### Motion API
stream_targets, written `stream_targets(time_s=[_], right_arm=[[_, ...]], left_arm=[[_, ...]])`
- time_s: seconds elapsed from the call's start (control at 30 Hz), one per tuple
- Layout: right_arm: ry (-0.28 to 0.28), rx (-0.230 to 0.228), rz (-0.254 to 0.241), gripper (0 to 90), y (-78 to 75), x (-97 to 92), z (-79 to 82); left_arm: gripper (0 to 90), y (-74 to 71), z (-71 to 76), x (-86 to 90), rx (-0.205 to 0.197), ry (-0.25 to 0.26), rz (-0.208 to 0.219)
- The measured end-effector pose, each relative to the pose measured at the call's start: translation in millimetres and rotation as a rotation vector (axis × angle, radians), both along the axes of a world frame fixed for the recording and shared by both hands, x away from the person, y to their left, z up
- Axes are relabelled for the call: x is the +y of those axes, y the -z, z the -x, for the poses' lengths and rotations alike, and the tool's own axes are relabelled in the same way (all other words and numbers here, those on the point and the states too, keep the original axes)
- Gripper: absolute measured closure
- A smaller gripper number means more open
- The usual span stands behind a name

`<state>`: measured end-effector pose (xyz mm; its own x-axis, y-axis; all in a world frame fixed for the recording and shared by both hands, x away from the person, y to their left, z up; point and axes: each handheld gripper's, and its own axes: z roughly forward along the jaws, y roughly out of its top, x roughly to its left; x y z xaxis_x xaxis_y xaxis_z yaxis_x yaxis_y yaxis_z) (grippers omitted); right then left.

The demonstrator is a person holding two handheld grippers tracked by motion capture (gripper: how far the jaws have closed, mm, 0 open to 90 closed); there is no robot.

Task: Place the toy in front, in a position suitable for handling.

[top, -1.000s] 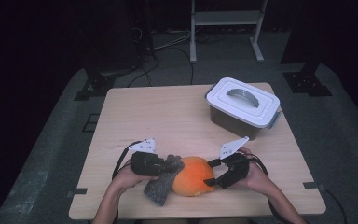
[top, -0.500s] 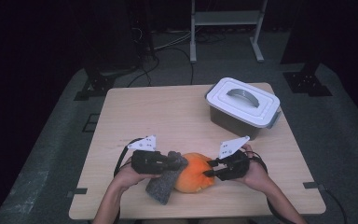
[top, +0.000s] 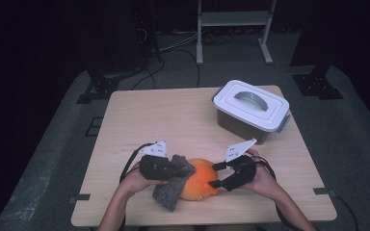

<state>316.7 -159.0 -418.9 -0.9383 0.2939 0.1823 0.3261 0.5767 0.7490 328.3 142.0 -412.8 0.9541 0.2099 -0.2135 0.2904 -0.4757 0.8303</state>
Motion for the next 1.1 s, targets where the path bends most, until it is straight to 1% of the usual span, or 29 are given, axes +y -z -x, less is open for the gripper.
stream_targets(time_s=[0.07,0.17,0.2,0.23,0.3,0.33,0.37,0.43,0.47,0.5,0.63,0.7,0.77,0.8,0.83,0.87,0.9,1.0,1.03,1.1], right_arm=[[0.004,0.014,0.009,26.7,4.1,1.0,-0.4],[0.007,0.029,0.002,26.2,9.4,4.2,0.3],[0.009,0.028,0.002,27.3,11.3,5.9,0.3],[0.014,0.025,0.004,30.6,12.1,6.6,0.3],[0.017,0.015,0.005,41.5,11.8,7.2,0.9],[0.012,-0.012,0.009,46.7,9.8,7.2,2.9],[0.01,-0.027,0.012,50.3,8.2,7.5,4.3],[0.011,-0.052,0.013,54.2,5.2,8.2,6.1],[0.012,-0.061,0.014,55.4,4.2,8.3,6.2],[0.016,-0.069,0.009,55.9,2.6,8.2,6.1],[0.014,-0.082,0.009,55.9,-1.4,9.5,5.0],[0.013,-0.093,0.016,56.5,-3.0,11.7,6.2],[0.008,-0.099,0.012,57.2,-5.0,13.0,7.9],[0.001,-0.107,0.015,57.3,-6.1,13.3,8.7],[0.001,-0.114,0.022,57.4,-7.0,13.4,9.8],[0.002,-0.114,0.021,57.6,-6.9,13.2,9.8],[0.001,-0.111,0.017,57.6,-6.3,13.1,9.4],[0.006,-0.103,0.026,57.1,-4.1,13.4,8.7],[0.006,-0.101,0.025,55.2,-3.3,13.9,8.5],[0.007,-0.082,0.015,47.9,-3.1,13.5,7.5]], left_arm=[[77.9,1.9,-0.2,1.4,0.01,0.006,0.0],[77.9,3.3,0.4,0.8,0.018,0.008,0.007],[77.8,3.2,0.3,0.5,0.016,0.011,0.007],[77.8,3.1,0.3,-0.1,0.017,0.013,0.015],[77.8,2.5,0.4,-0.6,0.023,0.02,0.025],[77.8,1.8,0.2,-0.6,0.024,0.025,0.029],[77.8,0.6,0.5,-0.8,0.027,0.026,0.031],[77.8,-1.9,1.4,-1.3,0.02,0.026,0.026],[77.8,-4.1,2.1,-1.7,0.016,0.025,0.033],[77.8,-6.5,2.9,-2.3,0.013,0.027,0.035],[77.8,-18.5,5.2,-8.4,-0.029,0.036,0.024],[77.8,-24.9,7.1,-12.3,-0.05,0.039,0.032],[77.8,-30.8,9.5,-15.3,-0.066,0.045,0.04],[77.8,-32.4,10.5,-16.3,-0.078,0.038,0.024],[77.8,-32.1,10.1,-16.1,-0.086,0.03,-0.001],[77.8,-30.5,9.5,-15.7,-0.084,0.023,-0.012],[77.8,-26.1,7.9,-14.5,-0.073,0.018,-0.021],[77.9,-15.8,4.5,-10.0,-0.04,0.011,-0.007],[77.9,-13.9,3.5,-8.1,-0.031,0.005,-0.002],[77.9,-11.8,2.0,-4.7,-0.024,-0.002,0.002]])
